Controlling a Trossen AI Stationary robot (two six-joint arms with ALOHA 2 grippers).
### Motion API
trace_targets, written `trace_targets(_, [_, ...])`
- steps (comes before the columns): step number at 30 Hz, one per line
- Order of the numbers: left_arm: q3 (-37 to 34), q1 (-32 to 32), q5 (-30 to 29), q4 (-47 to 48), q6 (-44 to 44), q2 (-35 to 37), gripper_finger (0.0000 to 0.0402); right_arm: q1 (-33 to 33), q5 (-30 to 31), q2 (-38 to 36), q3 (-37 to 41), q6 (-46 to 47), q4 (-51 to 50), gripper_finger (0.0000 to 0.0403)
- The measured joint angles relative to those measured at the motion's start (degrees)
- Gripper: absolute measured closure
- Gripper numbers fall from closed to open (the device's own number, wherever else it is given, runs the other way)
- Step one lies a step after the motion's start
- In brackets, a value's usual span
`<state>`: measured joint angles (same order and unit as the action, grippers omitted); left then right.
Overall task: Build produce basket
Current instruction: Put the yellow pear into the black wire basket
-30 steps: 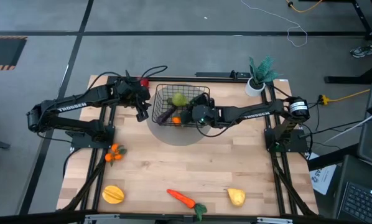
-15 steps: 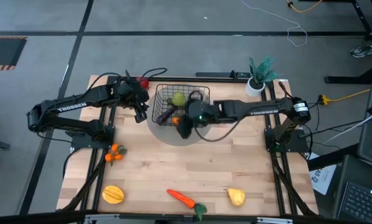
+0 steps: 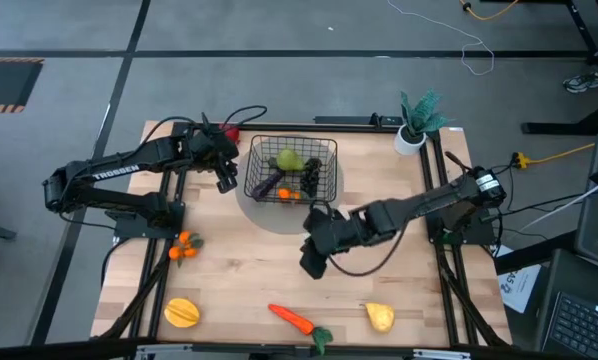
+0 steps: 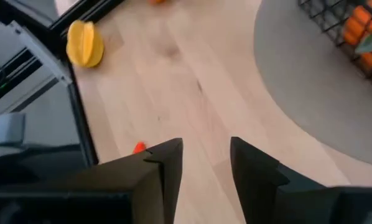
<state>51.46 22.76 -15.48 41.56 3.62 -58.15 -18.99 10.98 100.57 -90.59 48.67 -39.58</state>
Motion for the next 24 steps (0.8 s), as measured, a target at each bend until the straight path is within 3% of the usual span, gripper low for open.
trace_targets(4, [0.00,0.00,0.02,-0.02,-0.35,0.00,0.0269,-1.85,4.12,0.00,0.02,1.74,0.03,0.0280])
trace_targets(24, [0.00,0.00,0.04,-1.62,-0.44,0.00,0.0269,-2.31,4.44,0.04,0.11,3.63,0.08,0.0280])
